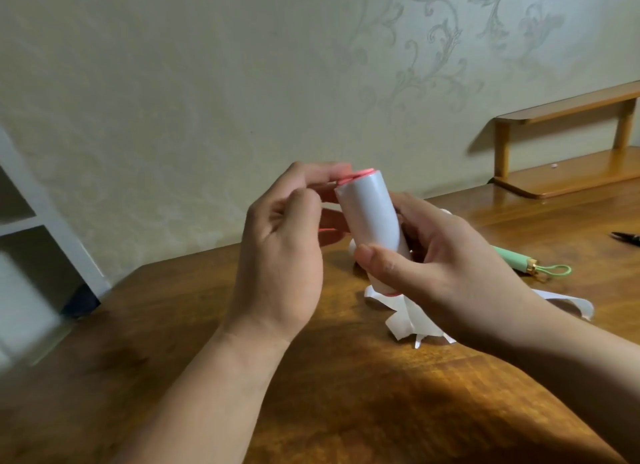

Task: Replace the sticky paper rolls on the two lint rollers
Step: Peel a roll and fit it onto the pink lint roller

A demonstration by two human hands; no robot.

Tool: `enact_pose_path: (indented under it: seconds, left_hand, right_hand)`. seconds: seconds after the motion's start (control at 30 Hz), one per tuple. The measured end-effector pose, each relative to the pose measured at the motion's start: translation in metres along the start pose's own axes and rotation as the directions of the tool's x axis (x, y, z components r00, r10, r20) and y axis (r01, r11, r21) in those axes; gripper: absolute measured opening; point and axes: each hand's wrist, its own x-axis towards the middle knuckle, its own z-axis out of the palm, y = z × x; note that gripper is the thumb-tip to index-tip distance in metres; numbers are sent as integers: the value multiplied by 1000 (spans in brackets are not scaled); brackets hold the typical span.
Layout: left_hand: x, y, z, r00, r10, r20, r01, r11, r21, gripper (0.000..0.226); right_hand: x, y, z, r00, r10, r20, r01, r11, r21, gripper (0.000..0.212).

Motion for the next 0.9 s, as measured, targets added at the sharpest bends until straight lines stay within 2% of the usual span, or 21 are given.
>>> enact_pose_path:
  seconds: [0.1,0.27,0.4,0.53,0.6,0.7,0.83,0.9]
  left_hand:
    - [-2,3,4,1000,21,10,-21,1000,-5,28]
    - [-2,2,4,1000,21,-13,-20,1000,24,20]
    - [-3,4,1,994,109,11,-110,983,145,21]
    - [-4,4,3,986,157,-51,-141,962,236,33]
    - [-4,5,4,984,161,-77,-139,962,237,26]
    - [-6,4,5,986,146,-84,-132,980,148,10]
    - [-8,6,10,987,150,-57,-144,985,98,32]
    - [-6,4,10,988,132,-76,-123,986,112,33]
  right_hand:
    - [0,0,0,1000,4,3,-4,1000,8,37]
    - [-1,2,1,1000,6,8,-6,998,-64,47]
    - [0,0,-1,999,25,22,-26,998,54,43]
    - [2,-2,-1,997,53,48,-61,981,185,39]
    - [3,-2,-1,996,61,61,-73,975,208,39]
    - [3,-2,0,997,57,52,-66,976,207,39]
    - [2,-2,1,997,47,53,-57,977,204,44]
    - [2,-1,2,997,47,53,-57,979,196,44]
